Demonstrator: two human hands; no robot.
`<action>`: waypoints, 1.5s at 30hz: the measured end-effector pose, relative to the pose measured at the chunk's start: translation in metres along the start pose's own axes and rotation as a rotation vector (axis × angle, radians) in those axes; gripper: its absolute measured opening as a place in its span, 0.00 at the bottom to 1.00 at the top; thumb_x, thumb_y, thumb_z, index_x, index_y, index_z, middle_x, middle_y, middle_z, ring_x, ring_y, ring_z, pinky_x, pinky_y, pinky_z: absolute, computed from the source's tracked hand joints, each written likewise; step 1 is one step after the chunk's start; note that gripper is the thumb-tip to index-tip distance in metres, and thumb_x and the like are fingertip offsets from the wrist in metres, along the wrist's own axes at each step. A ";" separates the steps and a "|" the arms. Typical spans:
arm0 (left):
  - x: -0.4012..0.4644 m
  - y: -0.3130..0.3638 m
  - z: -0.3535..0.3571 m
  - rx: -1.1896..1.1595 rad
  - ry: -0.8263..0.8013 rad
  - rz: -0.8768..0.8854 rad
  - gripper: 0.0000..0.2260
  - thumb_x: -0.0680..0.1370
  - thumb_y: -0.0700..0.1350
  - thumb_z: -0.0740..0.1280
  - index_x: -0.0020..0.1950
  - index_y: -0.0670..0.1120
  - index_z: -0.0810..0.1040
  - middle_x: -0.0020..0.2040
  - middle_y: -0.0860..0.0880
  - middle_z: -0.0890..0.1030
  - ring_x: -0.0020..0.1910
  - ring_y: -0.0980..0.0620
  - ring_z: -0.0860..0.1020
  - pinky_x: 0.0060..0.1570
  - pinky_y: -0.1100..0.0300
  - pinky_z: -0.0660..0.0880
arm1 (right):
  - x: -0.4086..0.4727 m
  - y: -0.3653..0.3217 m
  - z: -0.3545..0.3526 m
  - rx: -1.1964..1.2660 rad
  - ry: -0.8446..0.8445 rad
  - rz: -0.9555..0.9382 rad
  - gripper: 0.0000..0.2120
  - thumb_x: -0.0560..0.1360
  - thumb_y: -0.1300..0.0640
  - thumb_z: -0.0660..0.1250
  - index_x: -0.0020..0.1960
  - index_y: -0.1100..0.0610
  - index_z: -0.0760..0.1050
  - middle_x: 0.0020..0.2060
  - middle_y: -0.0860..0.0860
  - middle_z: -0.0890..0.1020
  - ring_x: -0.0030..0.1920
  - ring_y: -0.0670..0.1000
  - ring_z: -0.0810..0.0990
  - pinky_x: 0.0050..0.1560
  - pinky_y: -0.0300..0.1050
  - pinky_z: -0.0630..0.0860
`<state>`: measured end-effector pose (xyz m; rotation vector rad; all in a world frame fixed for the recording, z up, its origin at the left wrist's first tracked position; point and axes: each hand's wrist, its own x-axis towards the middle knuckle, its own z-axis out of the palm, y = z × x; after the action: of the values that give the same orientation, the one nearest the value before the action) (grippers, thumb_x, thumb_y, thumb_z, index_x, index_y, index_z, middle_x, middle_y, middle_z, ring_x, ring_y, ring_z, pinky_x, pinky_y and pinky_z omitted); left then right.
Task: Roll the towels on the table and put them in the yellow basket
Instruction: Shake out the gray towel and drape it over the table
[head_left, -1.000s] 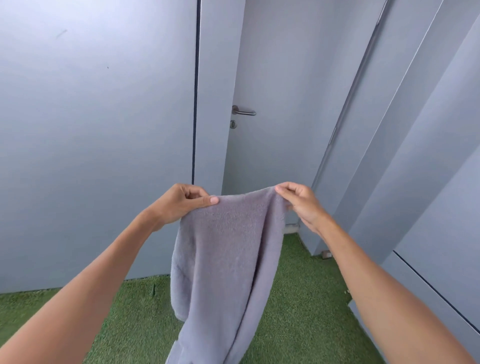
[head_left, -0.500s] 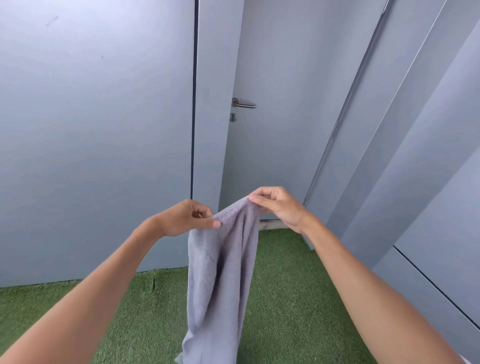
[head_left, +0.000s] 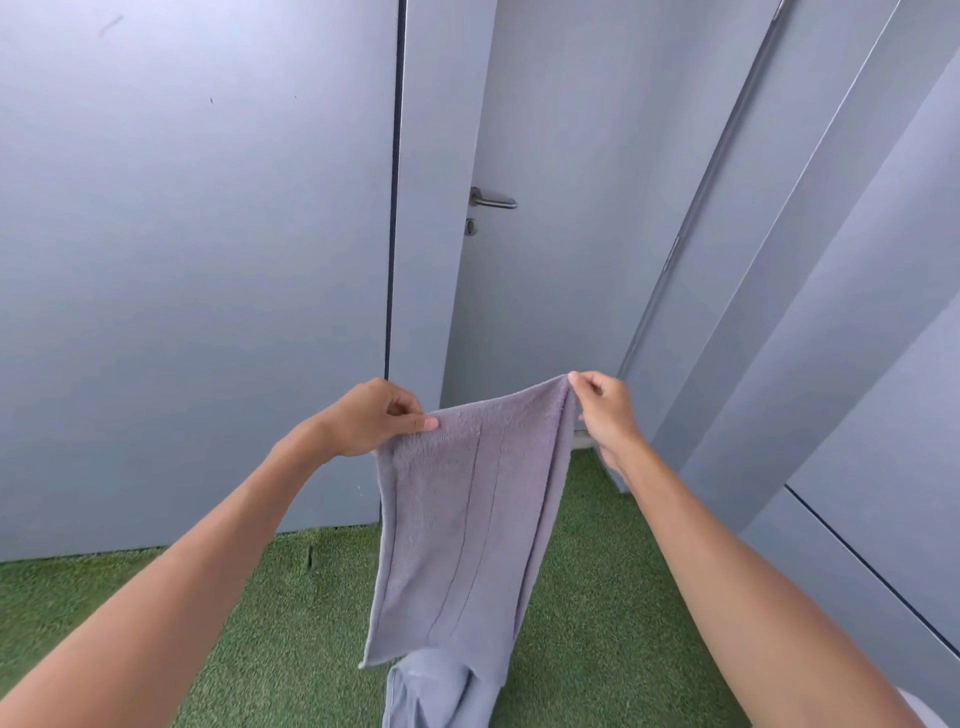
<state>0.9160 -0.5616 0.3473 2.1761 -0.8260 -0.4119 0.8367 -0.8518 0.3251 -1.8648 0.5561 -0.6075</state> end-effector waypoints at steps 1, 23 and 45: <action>0.001 0.001 0.001 -0.040 0.060 0.002 0.13 0.75 0.53 0.70 0.39 0.43 0.81 0.33 0.49 0.78 0.32 0.53 0.72 0.34 0.62 0.69 | -0.004 0.001 0.003 0.017 -0.003 0.007 0.07 0.79 0.54 0.63 0.47 0.55 0.78 0.42 0.50 0.80 0.42 0.49 0.77 0.46 0.49 0.77; -0.009 0.020 -0.009 -0.536 0.287 -0.270 0.10 0.79 0.42 0.66 0.40 0.39 0.74 0.40 0.40 0.82 0.32 0.50 0.83 0.37 0.56 0.82 | -0.087 -0.025 0.060 0.057 -0.349 -0.236 0.07 0.81 0.53 0.60 0.53 0.55 0.72 0.37 0.43 0.77 0.36 0.38 0.74 0.41 0.33 0.70; -0.021 -0.006 -0.014 0.212 0.387 -0.002 0.11 0.79 0.41 0.63 0.37 0.39 0.76 0.34 0.44 0.77 0.38 0.43 0.73 0.39 0.54 0.69 | -0.067 0.003 -0.020 -0.314 -0.523 -0.179 0.15 0.74 0.38 0.65 0.47 0.49 0.80 0.43 0.51 0.85 0.46 0.46 0.82 0.58 0.48 0.75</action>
<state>0.9105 -0.5372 0.3526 2.3465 -0.6730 0.1032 0.7728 -0.8247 0.3182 -2.2783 0.1425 -0.1276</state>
